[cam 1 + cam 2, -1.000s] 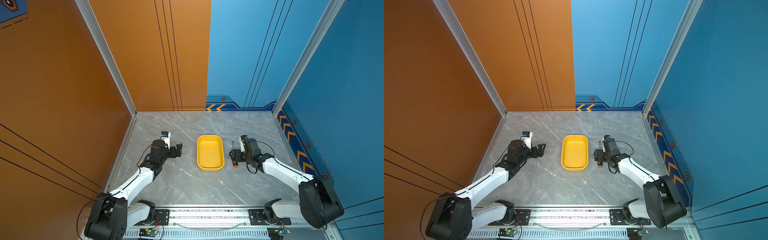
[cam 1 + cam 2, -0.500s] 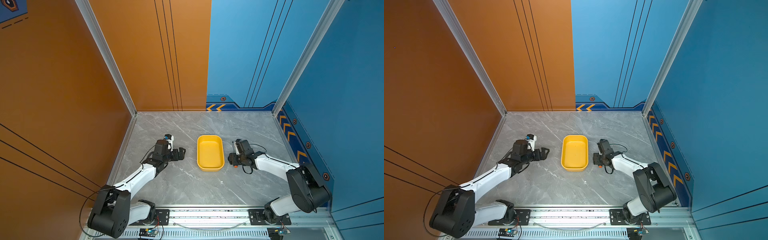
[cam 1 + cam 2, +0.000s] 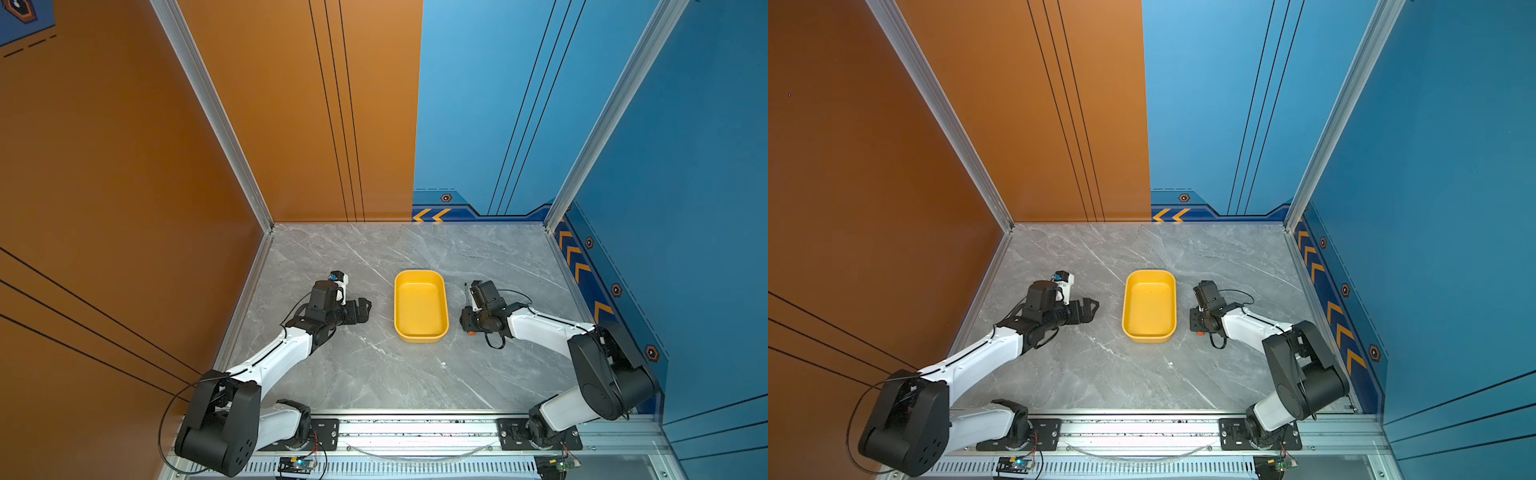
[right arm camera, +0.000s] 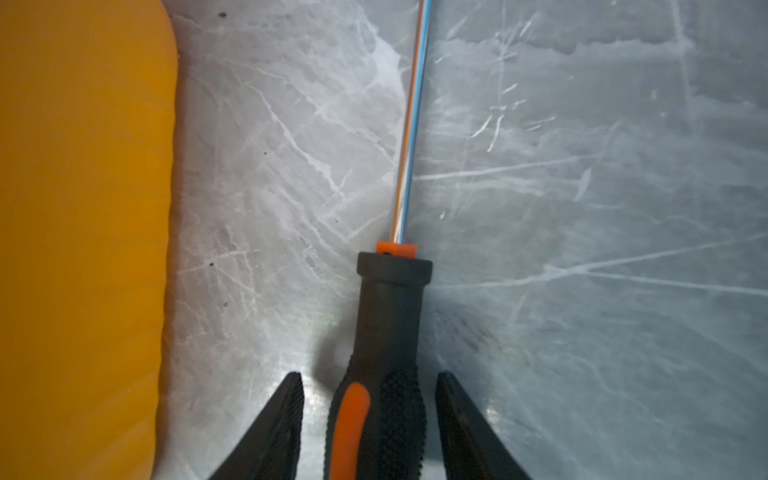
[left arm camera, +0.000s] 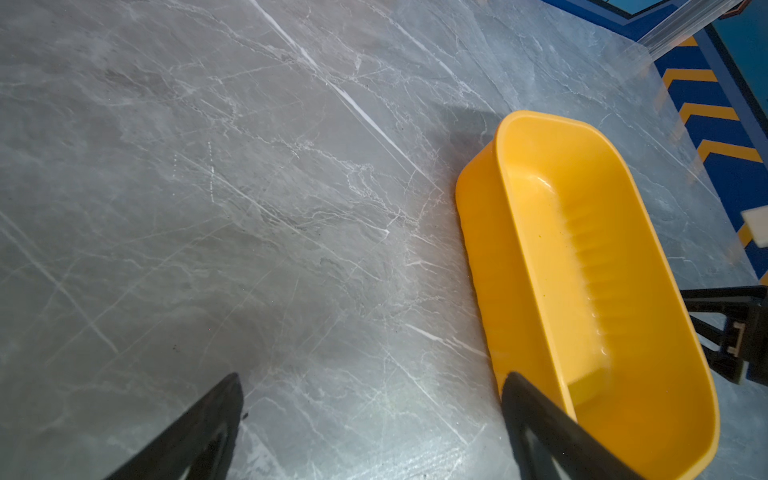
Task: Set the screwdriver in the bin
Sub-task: 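Close the right gripper on the black-and-orange screwdriver handle, then lift the screwdriver with the right gripper and carry it over the yellow bin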
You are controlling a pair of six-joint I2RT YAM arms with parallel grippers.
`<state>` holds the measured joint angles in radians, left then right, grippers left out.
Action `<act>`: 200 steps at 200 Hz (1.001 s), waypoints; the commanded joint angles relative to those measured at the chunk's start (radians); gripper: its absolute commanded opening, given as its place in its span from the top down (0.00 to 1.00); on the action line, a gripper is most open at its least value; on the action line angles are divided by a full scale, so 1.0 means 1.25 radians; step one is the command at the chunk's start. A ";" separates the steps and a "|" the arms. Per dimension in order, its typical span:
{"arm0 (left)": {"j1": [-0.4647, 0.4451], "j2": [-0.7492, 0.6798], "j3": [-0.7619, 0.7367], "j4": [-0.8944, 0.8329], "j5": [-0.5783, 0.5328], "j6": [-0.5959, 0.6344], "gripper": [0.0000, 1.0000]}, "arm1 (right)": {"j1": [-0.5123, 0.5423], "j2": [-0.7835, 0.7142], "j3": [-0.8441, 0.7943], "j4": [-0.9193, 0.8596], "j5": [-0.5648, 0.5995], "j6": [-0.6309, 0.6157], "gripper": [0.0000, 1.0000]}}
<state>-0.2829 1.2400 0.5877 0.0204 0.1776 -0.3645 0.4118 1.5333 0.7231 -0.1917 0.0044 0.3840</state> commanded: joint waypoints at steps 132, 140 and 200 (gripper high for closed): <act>-0.011 -0.003 0.018 -0.021 0.015 -0.004 0.02 | -0.021 -0.012 0.063 -0.094 -0.041 0.031 1.00; -0.010 -0.002 0.019 -0.020 0.015 -0.004 0.02 | -0.020 -0.023 0.072 -0.106 -0.040 0.034 1.00; -0.012 0.009 0.019 -0.018 0.019 -0.005 0.02 | -0.008 -0.155 0.150 -0.194 -0.014 0.038 1.00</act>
<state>-0.2893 1.2385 0.5877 0.0078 0.1818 -0.3645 0.3931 1.4277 0.8433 -0.3744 -0.0257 0.4168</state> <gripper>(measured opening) 0.978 0.270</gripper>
